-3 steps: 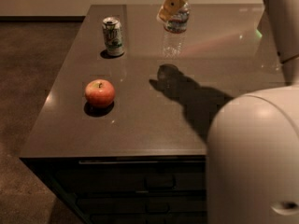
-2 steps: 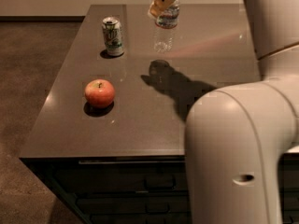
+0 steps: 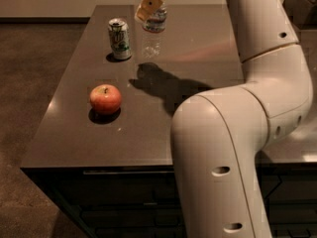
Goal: Move water bottle near 7up can
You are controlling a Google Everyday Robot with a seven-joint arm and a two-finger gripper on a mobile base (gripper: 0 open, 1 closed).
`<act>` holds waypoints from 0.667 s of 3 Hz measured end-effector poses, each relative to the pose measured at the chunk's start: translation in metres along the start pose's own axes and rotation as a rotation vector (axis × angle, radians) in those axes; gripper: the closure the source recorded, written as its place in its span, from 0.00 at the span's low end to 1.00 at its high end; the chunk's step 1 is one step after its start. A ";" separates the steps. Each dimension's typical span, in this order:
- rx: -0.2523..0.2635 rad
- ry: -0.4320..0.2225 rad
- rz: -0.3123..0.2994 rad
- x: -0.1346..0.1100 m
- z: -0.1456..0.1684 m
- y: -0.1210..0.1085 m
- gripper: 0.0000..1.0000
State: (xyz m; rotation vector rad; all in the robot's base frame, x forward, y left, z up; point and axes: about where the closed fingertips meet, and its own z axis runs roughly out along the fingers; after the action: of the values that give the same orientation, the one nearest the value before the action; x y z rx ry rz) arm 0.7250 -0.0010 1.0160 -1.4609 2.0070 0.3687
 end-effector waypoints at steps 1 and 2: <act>-0.039 -0.009 -0.025 -0.013 0.019 0.008 1.00; -0.063 0.013 -0.032 -0.016 0.039 0.011 1.00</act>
Offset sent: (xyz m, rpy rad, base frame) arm 0.0426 0.0272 -0.0003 -0.0910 0.1323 0.1105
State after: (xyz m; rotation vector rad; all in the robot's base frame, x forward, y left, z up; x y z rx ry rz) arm 0.7304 0.0365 0.9944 -1.5355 1.9966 0.4139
